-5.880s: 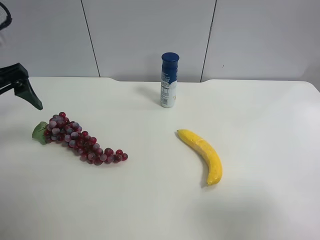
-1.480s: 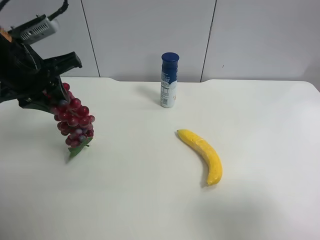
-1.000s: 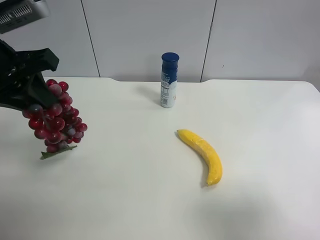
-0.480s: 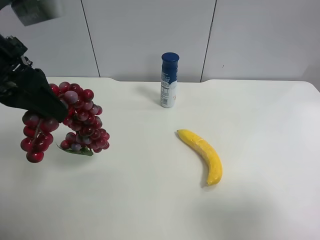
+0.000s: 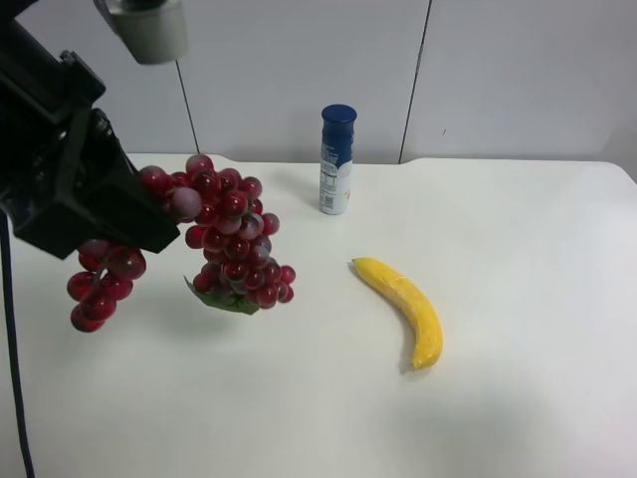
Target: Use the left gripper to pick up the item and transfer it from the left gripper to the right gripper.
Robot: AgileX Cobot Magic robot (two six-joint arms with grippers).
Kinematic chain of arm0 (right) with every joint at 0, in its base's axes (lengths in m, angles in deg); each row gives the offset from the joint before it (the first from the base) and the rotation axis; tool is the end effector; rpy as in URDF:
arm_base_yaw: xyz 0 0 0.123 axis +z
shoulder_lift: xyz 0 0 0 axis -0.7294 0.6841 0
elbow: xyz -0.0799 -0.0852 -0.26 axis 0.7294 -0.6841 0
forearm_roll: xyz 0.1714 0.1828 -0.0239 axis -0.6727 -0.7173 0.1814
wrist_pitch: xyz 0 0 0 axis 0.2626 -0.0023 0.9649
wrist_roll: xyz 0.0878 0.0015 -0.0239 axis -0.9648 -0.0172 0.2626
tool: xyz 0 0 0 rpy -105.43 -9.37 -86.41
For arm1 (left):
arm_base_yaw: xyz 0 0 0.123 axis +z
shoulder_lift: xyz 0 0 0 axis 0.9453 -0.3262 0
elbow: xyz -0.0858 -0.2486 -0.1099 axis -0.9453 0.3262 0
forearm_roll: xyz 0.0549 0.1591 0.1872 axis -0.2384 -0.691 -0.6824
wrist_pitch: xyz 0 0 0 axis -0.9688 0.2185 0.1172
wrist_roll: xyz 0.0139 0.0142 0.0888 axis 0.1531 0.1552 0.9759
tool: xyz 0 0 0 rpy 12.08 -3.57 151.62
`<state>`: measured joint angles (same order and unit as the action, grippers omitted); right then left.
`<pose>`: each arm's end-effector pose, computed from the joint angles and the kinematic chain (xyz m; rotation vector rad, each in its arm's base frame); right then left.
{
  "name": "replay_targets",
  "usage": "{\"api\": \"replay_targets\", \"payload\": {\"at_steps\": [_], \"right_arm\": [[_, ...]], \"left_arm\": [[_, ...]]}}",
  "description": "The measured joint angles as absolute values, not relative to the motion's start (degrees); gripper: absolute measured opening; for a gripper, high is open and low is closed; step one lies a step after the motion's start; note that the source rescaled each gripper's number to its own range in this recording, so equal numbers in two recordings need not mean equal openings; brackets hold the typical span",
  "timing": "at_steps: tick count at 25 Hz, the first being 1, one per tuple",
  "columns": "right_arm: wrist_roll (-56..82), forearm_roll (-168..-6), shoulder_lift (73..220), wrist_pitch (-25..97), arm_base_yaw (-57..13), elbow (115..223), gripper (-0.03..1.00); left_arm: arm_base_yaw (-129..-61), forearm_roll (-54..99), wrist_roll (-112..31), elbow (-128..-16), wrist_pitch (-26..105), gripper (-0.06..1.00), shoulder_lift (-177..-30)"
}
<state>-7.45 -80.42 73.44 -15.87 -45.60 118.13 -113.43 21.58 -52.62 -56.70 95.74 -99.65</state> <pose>-0.0062 0.0021 0.2795 -0.0705 2.0316 0.0167 0.1600 -0.1692 0.3462 1.3281 2.2733 -0.4098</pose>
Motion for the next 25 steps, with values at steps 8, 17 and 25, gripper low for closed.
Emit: {"api": "replay_targets", "payload": {"at_steps": [8, 17, 25], "right_arm": [[-7.45, -80.42, 73.44, -15.87, -45.60, 118.13, 1.00], [-7.45, -80.42, 73.44, -15.87, -45.60, 118.13, 1.00], [-7.45, -80.42, 73.44, -15.87, -45.60, 118.13, 1.00]], "left_arm": [[-122.73, 17.56, -50.31, -59.10, 94.95, 0.02, -103.51], [-126.24, 16.27, -44.81, -66.84, 94.96, 0.02, -111.19], [-126.24, 15.56, -39.89, -70.82, 95.20, 0.02, -112.92]]}}
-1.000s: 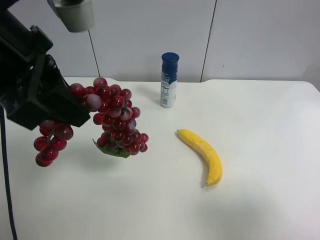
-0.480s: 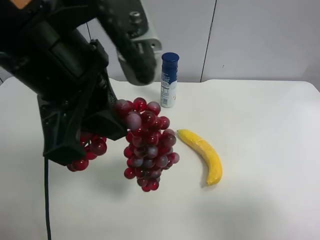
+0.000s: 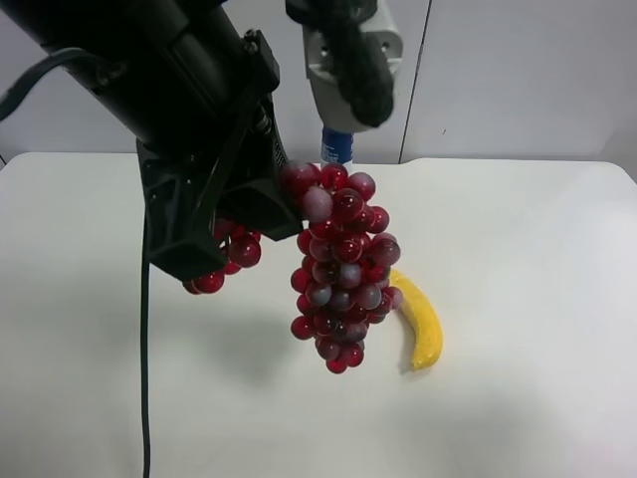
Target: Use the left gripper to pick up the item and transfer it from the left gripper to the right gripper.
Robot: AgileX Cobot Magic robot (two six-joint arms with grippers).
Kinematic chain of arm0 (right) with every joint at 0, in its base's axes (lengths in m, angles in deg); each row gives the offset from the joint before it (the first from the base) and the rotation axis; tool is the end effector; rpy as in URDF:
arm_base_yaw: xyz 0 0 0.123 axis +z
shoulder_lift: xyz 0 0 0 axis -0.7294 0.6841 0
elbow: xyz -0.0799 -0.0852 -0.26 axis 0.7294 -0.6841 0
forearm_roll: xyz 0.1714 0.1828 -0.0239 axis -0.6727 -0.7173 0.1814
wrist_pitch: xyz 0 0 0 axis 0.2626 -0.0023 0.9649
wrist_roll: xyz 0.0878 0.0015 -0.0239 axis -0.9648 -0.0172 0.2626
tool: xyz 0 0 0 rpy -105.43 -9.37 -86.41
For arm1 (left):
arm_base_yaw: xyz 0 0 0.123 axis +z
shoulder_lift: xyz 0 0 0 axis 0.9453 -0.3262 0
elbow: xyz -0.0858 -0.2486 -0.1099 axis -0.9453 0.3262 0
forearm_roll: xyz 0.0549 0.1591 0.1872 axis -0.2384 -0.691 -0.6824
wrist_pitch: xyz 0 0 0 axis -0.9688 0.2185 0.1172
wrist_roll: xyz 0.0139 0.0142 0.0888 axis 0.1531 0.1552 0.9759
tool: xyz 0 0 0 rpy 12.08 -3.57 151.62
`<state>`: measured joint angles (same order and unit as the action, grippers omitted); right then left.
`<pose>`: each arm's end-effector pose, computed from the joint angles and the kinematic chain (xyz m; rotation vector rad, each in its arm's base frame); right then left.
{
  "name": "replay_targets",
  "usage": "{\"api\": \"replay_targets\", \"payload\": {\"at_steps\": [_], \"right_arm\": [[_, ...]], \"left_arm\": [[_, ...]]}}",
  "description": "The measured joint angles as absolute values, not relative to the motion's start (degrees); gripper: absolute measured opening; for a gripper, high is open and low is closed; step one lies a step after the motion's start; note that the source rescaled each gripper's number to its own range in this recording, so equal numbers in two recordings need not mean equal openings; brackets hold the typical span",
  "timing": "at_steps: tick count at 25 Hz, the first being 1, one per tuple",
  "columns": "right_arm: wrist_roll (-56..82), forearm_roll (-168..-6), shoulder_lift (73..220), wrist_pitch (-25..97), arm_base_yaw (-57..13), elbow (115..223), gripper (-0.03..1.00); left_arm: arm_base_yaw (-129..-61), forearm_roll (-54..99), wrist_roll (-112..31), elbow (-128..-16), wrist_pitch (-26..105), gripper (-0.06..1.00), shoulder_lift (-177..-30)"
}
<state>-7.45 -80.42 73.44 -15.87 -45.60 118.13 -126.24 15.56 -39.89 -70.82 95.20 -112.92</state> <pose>-0.0062 0.0021 0.2795 -0.0705 2.0316 0.0167 0.1634 -0.2509 0.3571 1.8058 1.8775 -0.2774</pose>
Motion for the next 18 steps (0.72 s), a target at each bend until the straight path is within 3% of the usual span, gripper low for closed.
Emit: {"api": "replay_targets", "payload": {"at_steps": [18], "right_arm": [[-7.45, -80.42, 73.44, -15.87, -45.60, 118.13, 1.00]], "left_arm": [[-126.24, 12.30, -32.67, -70.86, 96.50, 0.02, -112.92]]}}
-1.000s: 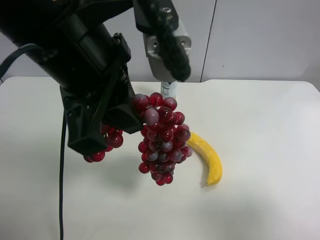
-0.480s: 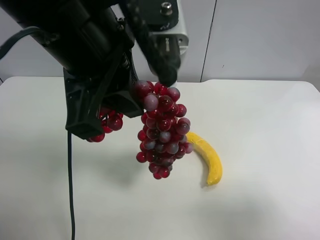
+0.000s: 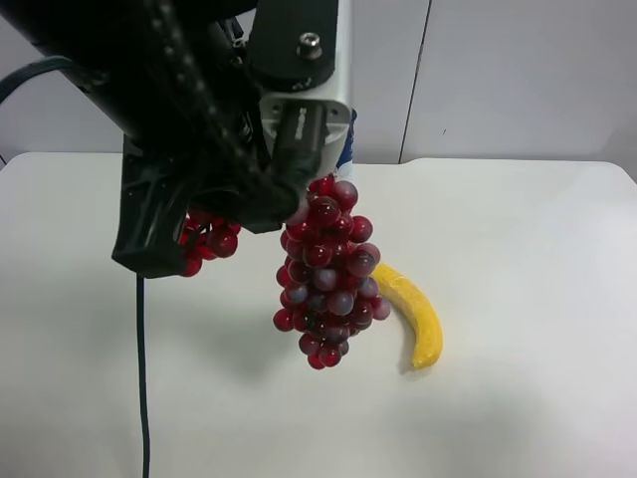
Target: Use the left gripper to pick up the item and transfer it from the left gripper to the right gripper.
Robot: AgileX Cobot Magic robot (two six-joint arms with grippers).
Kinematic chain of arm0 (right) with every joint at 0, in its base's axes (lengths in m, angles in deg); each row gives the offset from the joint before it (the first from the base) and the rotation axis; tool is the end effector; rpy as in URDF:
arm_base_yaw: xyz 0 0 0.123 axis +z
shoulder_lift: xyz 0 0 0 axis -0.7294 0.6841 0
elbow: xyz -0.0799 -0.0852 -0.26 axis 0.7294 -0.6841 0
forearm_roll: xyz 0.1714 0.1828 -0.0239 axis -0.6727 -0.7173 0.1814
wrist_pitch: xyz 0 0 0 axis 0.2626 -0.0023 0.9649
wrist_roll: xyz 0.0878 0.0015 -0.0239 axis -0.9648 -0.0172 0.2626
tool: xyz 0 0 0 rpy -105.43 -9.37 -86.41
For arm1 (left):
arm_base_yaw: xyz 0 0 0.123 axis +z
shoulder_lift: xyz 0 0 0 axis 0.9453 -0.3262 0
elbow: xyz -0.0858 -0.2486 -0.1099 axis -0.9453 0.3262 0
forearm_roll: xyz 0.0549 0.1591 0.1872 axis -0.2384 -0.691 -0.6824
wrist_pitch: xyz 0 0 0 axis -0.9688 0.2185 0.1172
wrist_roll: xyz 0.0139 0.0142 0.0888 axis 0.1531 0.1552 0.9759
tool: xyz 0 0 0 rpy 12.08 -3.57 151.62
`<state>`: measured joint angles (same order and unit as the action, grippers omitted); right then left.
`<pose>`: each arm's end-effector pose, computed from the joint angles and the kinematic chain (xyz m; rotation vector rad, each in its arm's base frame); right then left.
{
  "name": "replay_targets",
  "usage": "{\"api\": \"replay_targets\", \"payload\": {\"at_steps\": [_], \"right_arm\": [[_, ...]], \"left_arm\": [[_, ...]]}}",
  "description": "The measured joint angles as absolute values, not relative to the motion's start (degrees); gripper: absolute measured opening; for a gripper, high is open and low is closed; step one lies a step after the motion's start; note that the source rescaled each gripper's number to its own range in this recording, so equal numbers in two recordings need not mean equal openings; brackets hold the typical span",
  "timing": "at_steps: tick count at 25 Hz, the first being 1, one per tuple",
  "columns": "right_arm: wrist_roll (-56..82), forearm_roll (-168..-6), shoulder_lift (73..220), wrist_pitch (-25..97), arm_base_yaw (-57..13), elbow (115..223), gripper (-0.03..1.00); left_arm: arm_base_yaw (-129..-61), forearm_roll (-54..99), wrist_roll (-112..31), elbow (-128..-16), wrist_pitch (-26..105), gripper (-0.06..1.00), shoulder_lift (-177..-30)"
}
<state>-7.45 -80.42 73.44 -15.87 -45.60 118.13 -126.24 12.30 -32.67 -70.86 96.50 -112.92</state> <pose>-0.0062 0.0021 0.2795 -0.0705 2.0316 0.0167 0.1660 -0.2469 0.3559 1.9433 1.7528 -0.1558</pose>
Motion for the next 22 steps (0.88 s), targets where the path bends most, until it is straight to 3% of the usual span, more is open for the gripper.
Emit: {"api": "replay_targets", "payload": {"at_steps": [11, 22], "right_arm": [[-6.75, -80.87, 74.35, -16.04, -45.25, 118.18, 1.00], [8.25, -91.48, 97.12, -10.90, -35.37, 123.77, 1.00]], "left_arm": [[-126.24, 13.72, -30.73, -70.86, 95.31, 0.02, -112.54], [-120.54, 22.36, -23.41, -70.86, 93.59, 0.01, -112.54]]}}
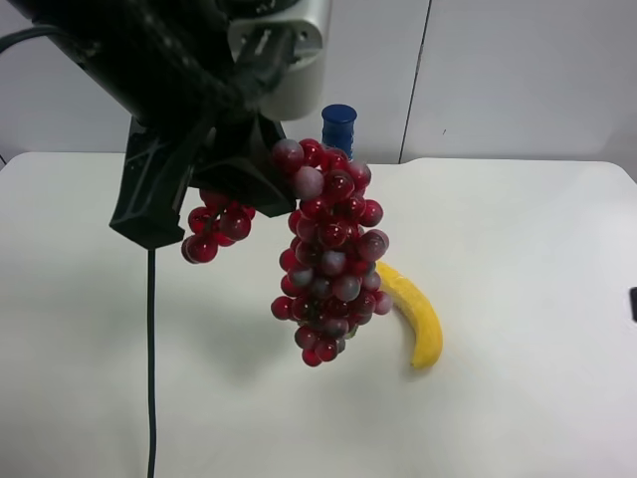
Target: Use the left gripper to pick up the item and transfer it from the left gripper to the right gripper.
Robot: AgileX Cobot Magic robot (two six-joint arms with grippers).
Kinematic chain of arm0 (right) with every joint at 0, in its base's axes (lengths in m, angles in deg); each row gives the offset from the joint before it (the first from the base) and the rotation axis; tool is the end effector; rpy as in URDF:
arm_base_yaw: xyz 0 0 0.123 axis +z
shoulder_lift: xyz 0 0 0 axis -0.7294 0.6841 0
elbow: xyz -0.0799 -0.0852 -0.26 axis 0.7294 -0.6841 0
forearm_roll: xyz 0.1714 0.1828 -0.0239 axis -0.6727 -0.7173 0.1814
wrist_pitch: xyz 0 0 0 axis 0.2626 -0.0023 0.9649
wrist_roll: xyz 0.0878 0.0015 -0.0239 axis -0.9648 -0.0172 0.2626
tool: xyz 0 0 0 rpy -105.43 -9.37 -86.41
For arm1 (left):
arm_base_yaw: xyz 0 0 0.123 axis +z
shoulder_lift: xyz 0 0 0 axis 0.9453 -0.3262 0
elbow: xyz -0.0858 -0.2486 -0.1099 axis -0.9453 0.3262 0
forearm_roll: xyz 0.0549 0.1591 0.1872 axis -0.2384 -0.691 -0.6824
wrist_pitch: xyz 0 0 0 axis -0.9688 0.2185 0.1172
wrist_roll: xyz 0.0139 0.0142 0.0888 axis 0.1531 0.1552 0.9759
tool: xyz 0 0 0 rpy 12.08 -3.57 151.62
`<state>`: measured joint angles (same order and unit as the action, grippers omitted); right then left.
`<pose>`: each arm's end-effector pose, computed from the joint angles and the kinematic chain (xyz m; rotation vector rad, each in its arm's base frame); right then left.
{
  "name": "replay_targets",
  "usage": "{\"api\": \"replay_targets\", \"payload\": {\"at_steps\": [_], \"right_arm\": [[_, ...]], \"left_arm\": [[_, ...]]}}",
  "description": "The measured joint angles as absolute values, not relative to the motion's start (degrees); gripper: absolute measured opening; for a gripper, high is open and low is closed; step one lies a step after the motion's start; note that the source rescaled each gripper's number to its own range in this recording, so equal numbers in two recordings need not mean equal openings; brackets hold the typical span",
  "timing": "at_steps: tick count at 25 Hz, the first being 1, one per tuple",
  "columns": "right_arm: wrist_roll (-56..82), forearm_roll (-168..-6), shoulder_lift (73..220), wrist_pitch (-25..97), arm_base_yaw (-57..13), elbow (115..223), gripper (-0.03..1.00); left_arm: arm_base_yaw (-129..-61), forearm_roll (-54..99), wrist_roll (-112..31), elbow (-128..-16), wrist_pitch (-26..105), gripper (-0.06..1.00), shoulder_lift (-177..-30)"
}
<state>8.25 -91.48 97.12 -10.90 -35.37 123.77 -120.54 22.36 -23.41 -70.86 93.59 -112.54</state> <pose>0.0563 0.0282 0.3059 -0.5360 2.1797 0.2067 0.1812 -0.2396 0.3622 1.8953 1.6898 -0.2867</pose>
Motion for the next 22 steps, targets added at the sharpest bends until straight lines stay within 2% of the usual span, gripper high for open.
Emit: {"api": "replay_targets", "payload": {"at_steps": [17, 22], "right_arm": [[47.79, -117.22, 127.97, 19.11, -10.88, 123.94, 1.00], [54.33, -123.10, 134.48, 25.64, -5.85, 123.94, 1.00]], "left_arm": [[-118.91, 24.28, -20.95, -70.86, 91.98, 0.01, -112.54], [-118.91, 24.28, -20.95, -70.86, 91.98, 0.01, -112.54]]}}
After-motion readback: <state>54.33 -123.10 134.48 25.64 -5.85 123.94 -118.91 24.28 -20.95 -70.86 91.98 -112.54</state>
